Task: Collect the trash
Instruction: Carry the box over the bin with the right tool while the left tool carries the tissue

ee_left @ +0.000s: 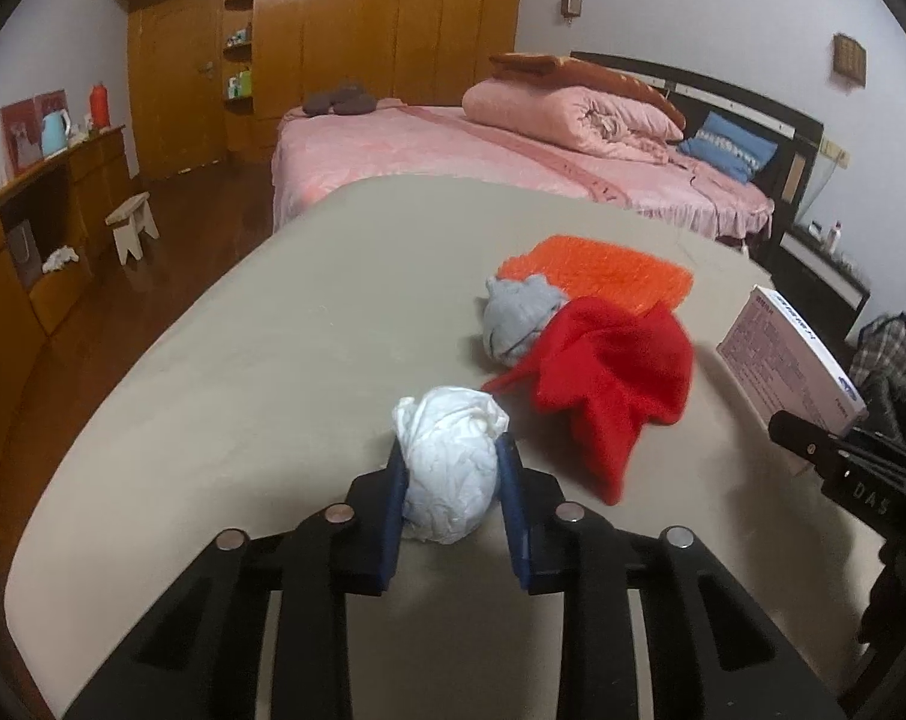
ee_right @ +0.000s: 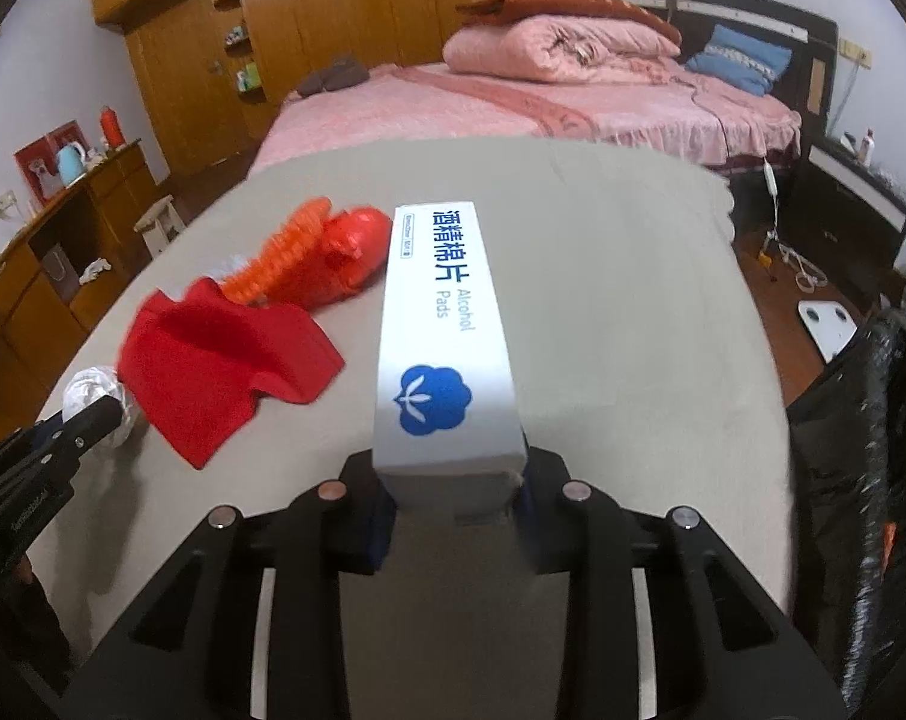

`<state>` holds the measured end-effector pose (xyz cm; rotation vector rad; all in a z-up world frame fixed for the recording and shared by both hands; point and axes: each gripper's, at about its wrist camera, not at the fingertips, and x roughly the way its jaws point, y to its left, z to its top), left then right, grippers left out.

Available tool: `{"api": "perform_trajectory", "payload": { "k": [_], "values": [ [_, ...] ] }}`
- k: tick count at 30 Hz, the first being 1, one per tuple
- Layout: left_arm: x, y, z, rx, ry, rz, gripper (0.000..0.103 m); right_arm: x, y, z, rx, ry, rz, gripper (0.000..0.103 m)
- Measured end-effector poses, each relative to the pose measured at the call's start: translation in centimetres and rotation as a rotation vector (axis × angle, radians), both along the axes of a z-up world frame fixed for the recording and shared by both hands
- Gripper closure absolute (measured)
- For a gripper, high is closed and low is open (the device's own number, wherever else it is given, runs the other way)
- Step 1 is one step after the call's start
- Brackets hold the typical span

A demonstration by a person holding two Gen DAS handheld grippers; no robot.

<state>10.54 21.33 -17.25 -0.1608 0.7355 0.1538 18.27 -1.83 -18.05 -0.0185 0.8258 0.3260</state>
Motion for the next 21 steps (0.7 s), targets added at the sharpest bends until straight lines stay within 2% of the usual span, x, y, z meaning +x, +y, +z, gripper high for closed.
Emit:
{"api": "perform_trajectory", "payload": {
  "k": [13, 21],
  "values": [
    [-0.4, -5.5, 6.4, 0.022, -0.134, -0.097, 0.075, -2.2, -4.1, 4.9, 0.034, -0.068, -0.037, 0.073],
    [-0.4, -10.9, 8.7, 0.013, -0.18, -0.203, 0.075, -4.5, -9.6, 7.6, 0.049, -0.115, -0.106, 0.073]
  ]
}}
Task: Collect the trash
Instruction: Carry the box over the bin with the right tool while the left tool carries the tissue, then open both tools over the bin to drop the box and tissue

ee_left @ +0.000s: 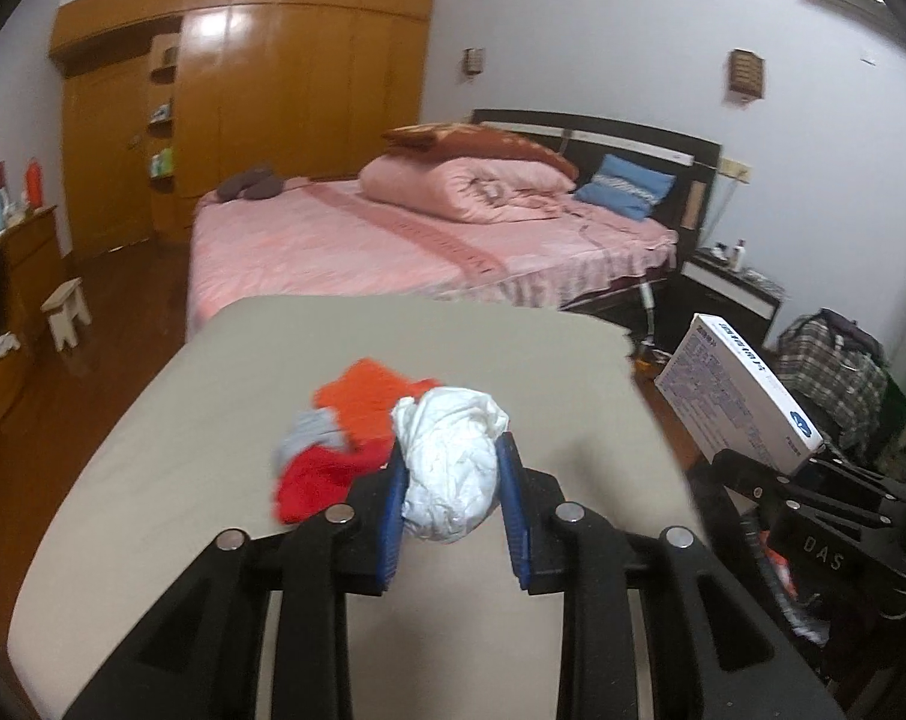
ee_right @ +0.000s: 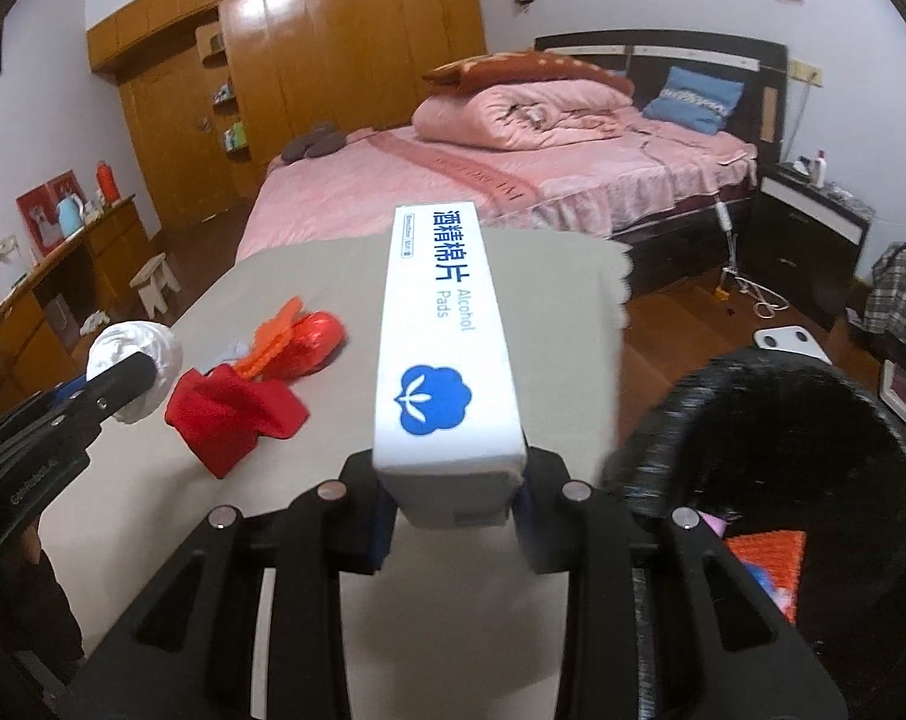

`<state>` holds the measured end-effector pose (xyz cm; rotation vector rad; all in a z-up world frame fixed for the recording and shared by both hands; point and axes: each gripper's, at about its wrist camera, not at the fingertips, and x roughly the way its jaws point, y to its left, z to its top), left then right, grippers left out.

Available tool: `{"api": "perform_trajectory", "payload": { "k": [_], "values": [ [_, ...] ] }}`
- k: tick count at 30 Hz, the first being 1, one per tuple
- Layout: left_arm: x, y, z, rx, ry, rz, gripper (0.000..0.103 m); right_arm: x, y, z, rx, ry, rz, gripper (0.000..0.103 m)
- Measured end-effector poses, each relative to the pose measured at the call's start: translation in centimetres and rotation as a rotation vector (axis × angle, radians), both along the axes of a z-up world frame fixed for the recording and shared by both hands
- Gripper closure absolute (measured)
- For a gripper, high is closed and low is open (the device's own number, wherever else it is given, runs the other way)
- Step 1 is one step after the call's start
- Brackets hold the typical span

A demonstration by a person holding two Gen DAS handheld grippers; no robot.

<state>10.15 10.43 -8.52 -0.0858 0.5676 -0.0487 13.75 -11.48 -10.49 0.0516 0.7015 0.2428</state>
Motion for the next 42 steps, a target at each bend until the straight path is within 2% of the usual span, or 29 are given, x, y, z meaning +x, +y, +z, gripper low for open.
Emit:
{"api": "perform_trajectory", "payload": {
  "k": [8, 20, 42],
  "values": [
    [0.3, -6.6, 1.2, -0.011, -0.022, -0.133, 0.075, -2.3, -6.1, 0.6, -0.014, -0.015, -0.114, 0.073],
    [0.5, -15.4, 2.6, -0.026, -0.043, -0.303, 0.075, -5.4, -14.1, 0.0, -0.044, -0.019, -0.282, 0.073],
    [0.5, -24.8, 1.7, -0.023, -0.025, -0.498, 0.075, -7.2, -21.4, -1.8, -0.035, -0.001, -0.424, 0.073]
  ]
}}
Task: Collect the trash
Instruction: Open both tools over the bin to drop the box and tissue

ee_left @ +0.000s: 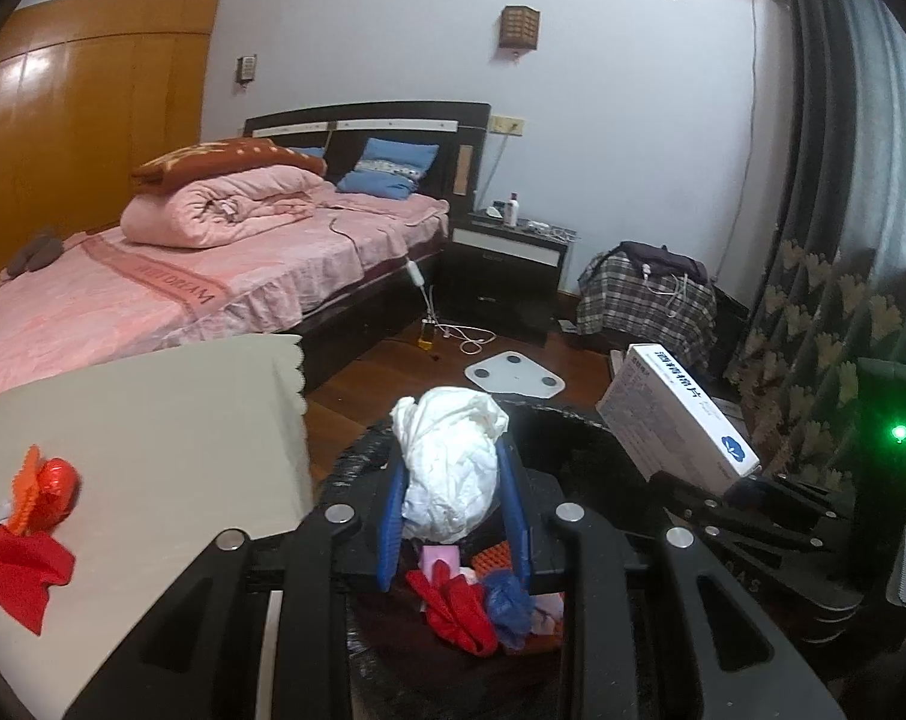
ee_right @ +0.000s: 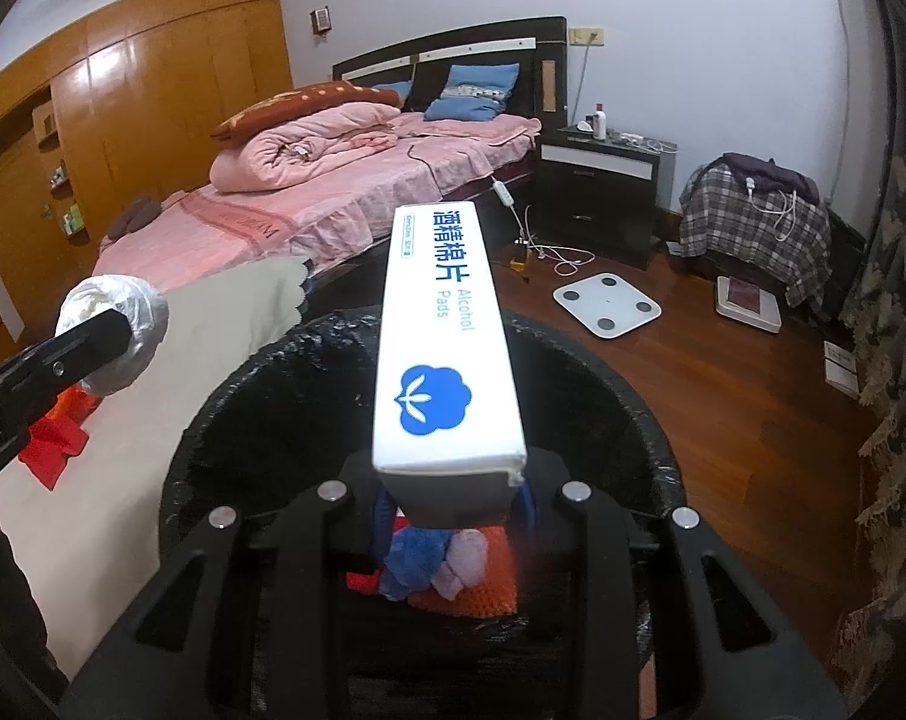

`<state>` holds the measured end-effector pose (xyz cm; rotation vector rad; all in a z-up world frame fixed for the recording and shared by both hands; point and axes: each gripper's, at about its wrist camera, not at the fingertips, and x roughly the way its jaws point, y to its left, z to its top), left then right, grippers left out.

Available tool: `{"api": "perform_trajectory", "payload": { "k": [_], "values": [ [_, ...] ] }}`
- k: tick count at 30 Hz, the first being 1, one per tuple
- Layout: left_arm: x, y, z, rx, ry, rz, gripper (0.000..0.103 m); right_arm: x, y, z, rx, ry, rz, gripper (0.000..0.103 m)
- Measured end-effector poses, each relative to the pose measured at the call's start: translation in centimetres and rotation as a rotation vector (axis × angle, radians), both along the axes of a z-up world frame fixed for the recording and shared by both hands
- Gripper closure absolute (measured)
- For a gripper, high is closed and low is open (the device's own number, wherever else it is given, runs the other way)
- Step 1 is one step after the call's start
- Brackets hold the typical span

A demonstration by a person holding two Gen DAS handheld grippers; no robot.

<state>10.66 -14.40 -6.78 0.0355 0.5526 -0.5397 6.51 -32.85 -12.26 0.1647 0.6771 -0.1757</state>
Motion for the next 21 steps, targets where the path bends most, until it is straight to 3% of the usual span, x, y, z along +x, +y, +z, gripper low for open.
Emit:
{"api": "perform_trajectory", "payload": {
  "k": [5, 7, 10, 13, 21],
  "values": [
    [0.4, -1.4, -1.0, 0.003, 0.026, -0.038, 0.072, 0.2, -1.0, -1.1, 0.011, 0.027, -0.032, 0.067],
    [0.8, -1.7, -1.5, 0.006, 0.048, -0.058, 0.068, 0.2, -1.3, -1.6, 0.011, 0.037, -0.054, 0.048],
    [1.0, -1.7, -2.1, 0.001, 0.066, -0.07, 0.056, 0.0, -1.4, -1.8, -0.004, 0.035, -0.075, 0.028],
    [0.9, -1.4, -2.1, -0.006, 0.066, -0.064, 0.051, -0.2, -1.7, -1.6, -0.015, 0.02, -0.097, 0.015],
    [0.7, 1.3, -1.4, 0.001, 0.029, 0.001, 0.035, -0.1, -1.1, -0.8, 0.005, -0.008, -0.076, 0.009]
  ]
}}
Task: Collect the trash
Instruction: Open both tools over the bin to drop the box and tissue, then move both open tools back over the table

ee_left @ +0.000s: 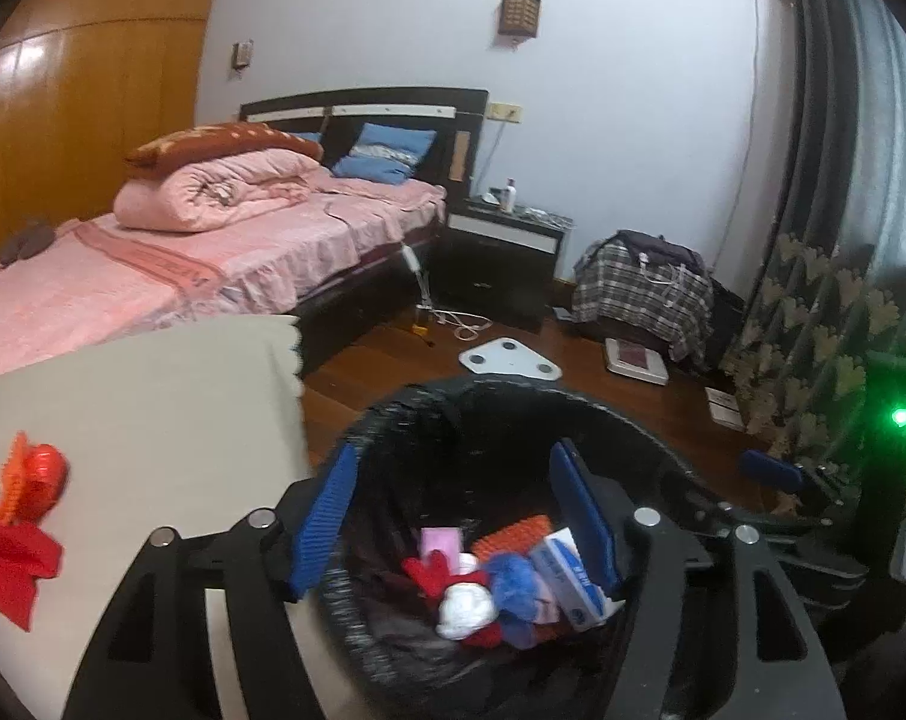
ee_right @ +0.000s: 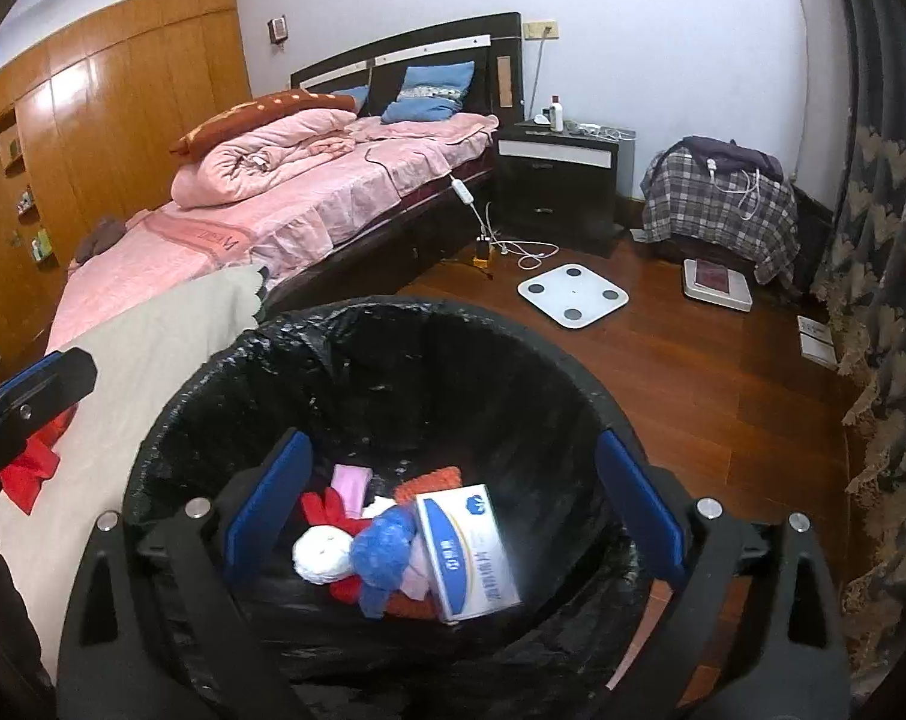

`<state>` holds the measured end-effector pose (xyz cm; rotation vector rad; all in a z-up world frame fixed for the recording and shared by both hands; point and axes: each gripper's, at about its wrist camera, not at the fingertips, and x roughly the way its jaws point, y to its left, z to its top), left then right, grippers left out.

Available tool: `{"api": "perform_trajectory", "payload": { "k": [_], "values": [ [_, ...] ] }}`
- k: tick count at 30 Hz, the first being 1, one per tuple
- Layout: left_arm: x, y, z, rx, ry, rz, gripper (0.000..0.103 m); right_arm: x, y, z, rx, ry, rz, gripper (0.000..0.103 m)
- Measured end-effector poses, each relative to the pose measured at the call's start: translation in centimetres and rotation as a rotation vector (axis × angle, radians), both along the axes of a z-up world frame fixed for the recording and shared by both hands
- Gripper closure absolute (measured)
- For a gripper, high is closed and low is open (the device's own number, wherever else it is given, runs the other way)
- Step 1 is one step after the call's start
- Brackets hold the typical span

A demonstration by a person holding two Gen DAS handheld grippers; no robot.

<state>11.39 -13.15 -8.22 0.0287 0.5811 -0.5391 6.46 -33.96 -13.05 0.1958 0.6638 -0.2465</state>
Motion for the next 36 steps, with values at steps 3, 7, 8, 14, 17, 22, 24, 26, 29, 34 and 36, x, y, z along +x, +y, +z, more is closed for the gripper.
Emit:
{"api": "perform_trajectory", "payload": {
  "k": [3, 7, 8, 14, 17, 22, 24, 26, 29, 34, 36],
  "values": [
    [-0.3, 2.5, 0.2, 0.003, -0.014, 0.048, 0.035, 0.4, 1.6, 0.6, -0.015, -0.011, 0.031, 0.009],
    [-0.6, 6.9, 0.0, 0.037, -0.03, 0.139, 0.034, 1.2, 4.6, 1.2, -0.027, -0.024, 0.101, 0.009],
    [-0.7, 8.1, 0.0, 0.047, -0.031, 0.164, 0.034, 1.4, 5.4, 1.4, -0.025, -0.027, 0.12, 0.009],
    [-0.9, 15.4, -0.8, 0.087, -0.023, 0.32, 0.033, 2.9, 11.0, 2.0, -0.021, -0.036, 0.25, 0.009],
    [-1.2, 18.6, -1.3, 0.104, -0.016, 0.391, 0.032, 3.8, 14.4, 2.2, -0.021, -0.041, 0.321, 0.009],
    [-1.1, 23.6, -2.8, 0.121, 0.011, 0.503, 0.031, 5.5, 19.9, 2.3, -0.025, -0.047, 0.434, 0.009],
    [-0.8, 25.4, -3.6, 0.121, 0.028, 0.536, 0.03, 6.2, 22.1, 2.2, -0.031, -0.05, 0.472, 0.009],
    [-0.4, 26.8, -4.3, 0.123, 0.048, 0.557, 0.029, 6.8, 23.7, 2.0, -0.033, -0.05, 0.498, 0.009],
    [0.3, 28.5, -5.4, 0.116, 0.073, 0.583, 0.029, 7.6, 25.4, 1.3, -0.042, -0.044, 0.523, 0.009],
    [1.7, 30.2, -7.0, 0.097, 0.112, 0.609, 0.027, 8.9, 26.7, -0.2, -0.036, -0.01, 0.533, 0.009],
    [2.3, 30.2, -7.5, 0.094, 0.123, 0.609, 0.027, 9.3, 27.1, -0.8, -0.038, 0.002, 0.535, 0.009]
  ]
}}
